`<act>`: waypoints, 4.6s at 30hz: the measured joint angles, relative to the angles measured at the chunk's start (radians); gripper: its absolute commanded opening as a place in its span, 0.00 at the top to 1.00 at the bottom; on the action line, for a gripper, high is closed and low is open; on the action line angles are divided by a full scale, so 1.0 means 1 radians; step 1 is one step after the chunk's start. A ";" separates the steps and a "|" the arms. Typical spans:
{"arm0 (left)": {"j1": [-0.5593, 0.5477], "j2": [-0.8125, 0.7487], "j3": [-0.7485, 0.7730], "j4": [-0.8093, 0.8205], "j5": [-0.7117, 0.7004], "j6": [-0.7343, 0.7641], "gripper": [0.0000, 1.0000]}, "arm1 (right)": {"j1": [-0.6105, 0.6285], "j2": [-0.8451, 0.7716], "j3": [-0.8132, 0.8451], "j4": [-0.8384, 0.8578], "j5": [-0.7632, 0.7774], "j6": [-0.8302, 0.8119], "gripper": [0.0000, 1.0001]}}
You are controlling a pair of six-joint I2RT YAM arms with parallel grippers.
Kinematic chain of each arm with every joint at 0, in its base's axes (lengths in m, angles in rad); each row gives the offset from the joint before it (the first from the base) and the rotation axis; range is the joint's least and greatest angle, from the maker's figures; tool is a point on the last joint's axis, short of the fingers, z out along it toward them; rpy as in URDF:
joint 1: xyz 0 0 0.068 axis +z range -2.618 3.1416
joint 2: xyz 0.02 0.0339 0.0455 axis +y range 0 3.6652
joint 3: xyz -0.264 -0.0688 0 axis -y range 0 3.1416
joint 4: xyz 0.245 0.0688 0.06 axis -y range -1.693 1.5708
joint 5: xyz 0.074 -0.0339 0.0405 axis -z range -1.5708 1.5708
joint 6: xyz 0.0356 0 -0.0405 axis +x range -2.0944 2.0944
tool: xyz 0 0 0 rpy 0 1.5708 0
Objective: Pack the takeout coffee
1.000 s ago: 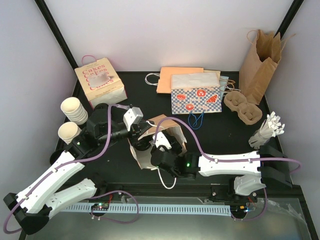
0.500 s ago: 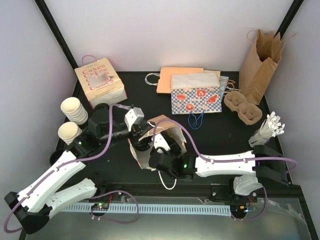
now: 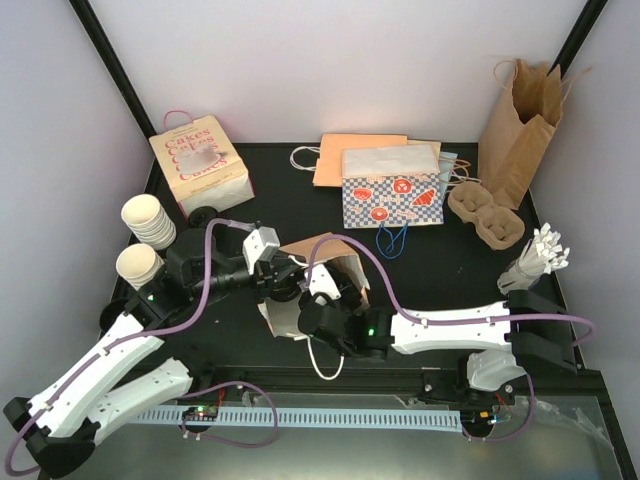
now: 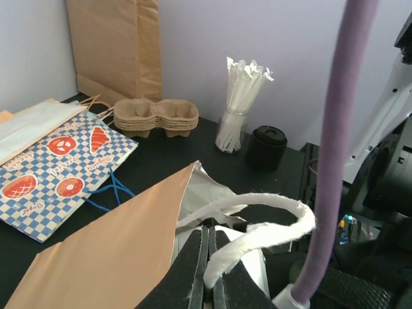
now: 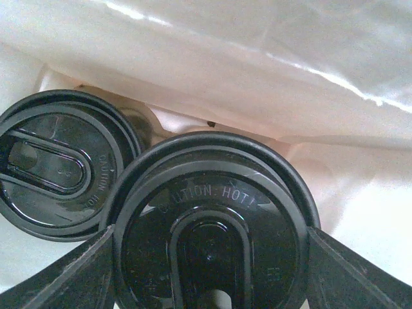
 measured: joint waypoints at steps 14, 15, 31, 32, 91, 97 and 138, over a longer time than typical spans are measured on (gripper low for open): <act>0.000 -0.067 -0.024 -0.035 0.023 -0.042 0.73 | 0.002 -0.009 -0.095 0.053 -0.002 0.026 0.60; 0.000 -0.067 -0.024 -0.035 0.023 -0.043 0.65 | 0.003 -0.009 -0.102 0.053 -0.002 0.026 0.59; 0.027 0.043 0.345 -0.301 -0.313 -0.213 0.01 | 0.024 -0.009 -0.133 0.097 0.007 0.016 0.59; 0.035 0.055 0.380 -0.328 -0.349 -0.214 0.01 | 0.024 -0.009 -0.137 0.104 0.007 0.013 0.59; 0.352 1.251 0.789 -0.494 -0.108 -0.182 0.39 | 0.017 -0.027 -0.180 0.197 -0.023 -0.064 0.60; 0.337 1.302 0.796 -0.505 -0.065 -0.163 0.45 | 0.012 -0.026 -0.180 0.198 -0.022 -0.065 0.60; 0.225 1.268 0.735 -0.463 -0.021 -0.099 0.58 | -0.048 0.015 -0.119 0.161 -0.028 -0.029 0.65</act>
